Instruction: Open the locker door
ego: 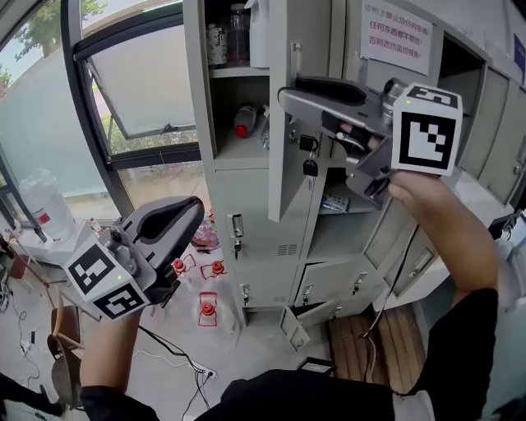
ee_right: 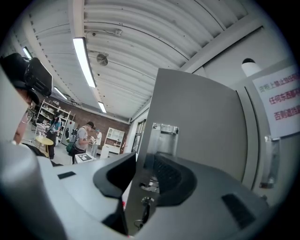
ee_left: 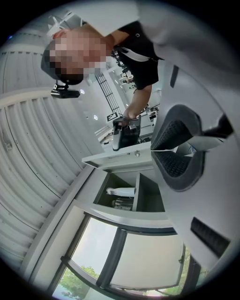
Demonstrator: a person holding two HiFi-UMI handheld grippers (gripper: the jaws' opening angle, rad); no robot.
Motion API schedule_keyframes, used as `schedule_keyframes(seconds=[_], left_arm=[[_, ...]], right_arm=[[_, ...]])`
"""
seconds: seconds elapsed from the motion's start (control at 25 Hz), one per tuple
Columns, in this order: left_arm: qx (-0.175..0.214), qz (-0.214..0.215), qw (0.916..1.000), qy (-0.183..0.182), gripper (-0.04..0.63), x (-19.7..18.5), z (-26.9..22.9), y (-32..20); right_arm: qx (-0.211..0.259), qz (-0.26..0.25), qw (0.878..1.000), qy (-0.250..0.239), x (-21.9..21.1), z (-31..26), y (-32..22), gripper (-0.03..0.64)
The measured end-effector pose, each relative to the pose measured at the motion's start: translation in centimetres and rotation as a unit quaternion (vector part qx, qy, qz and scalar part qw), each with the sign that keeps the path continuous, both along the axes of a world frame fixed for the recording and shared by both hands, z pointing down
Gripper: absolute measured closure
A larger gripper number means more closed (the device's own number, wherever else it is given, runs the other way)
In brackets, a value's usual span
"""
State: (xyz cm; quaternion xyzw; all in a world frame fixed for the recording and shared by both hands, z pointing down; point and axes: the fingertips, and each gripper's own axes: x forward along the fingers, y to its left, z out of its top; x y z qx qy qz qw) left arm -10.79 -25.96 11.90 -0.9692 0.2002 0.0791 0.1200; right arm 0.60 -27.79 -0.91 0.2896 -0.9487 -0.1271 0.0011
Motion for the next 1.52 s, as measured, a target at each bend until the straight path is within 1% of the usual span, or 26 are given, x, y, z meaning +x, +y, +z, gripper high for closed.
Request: schedule_keyframes(seconds=[0.16, 0.32, 0.4, 0.68, 0.88, 1.0, 1.16, 1.36, 1.52], left_arm=[[0.006, -0.014, 0.9999, -0.006, 0.577, 0.2, -0.4, 1.9], [0.006, -0.021, 0.9997, -0.014, 0.577, -0.6, -0.5, 2.8], [-0.001, -0.020, 0.9997, -0.014, 0.577, -1.1, -0.4, 3.2], [-0.026, -0.002, 0.9997, 0.000, 0.577, -1.9, 0.8, 4.6], [-0.051, 0.005, 0.9987, 0.002, 0.577, -1.3, 1.8, 5.2], [-0.050, -0.002, 0.9987, 0.003, 0.577, -0.4, 1.9, 5.8], [-0.042, -0.018, 0.9989, 0.007, 0.577, 1.9, 1.8, 6.6], [-0.037, -0.041, 0.9984, 0.009, 0.577, 6.0, 0.9, 7.2], [-0.031, -0.047, 0.9983, 0.012, 0.577, 8.9, 0.6, 7.6]], right_arm=[[0.000, -0.016, 1.000, -0.008, 1.2, 0.0, 1.3, 0.489], [-0.004, -0.016, 1.000, -0.020, 2.1, -0.1, 1.6, 0.489], [-0.008, -0.011, 1.000, -0.024, 2.7, 0.0, 1.5, 0.491], [-0.021, -0.024, 0.999, -0.017, 3.3, 0.1, 2.4, 0.492], [-0.028, -0.042, 0.998, -0.025, 4.6, -0.1, 2.9, 0.494], [-0.031, -0.058, 0.997, -0.028, 5.7, 0.0, 3.3, 0.494], [-0.030, -0.087, 0.996, -0.022, 7.5, 0.0, 4.0, 0.494], [-0.038, -0.135, 0.990, -0.014, 10.5, 0.0, 5.2, 0.494], [-0.041, -0.165, 0.985, -0.011, 12.5, 0.1, 5.7, 0.494]])
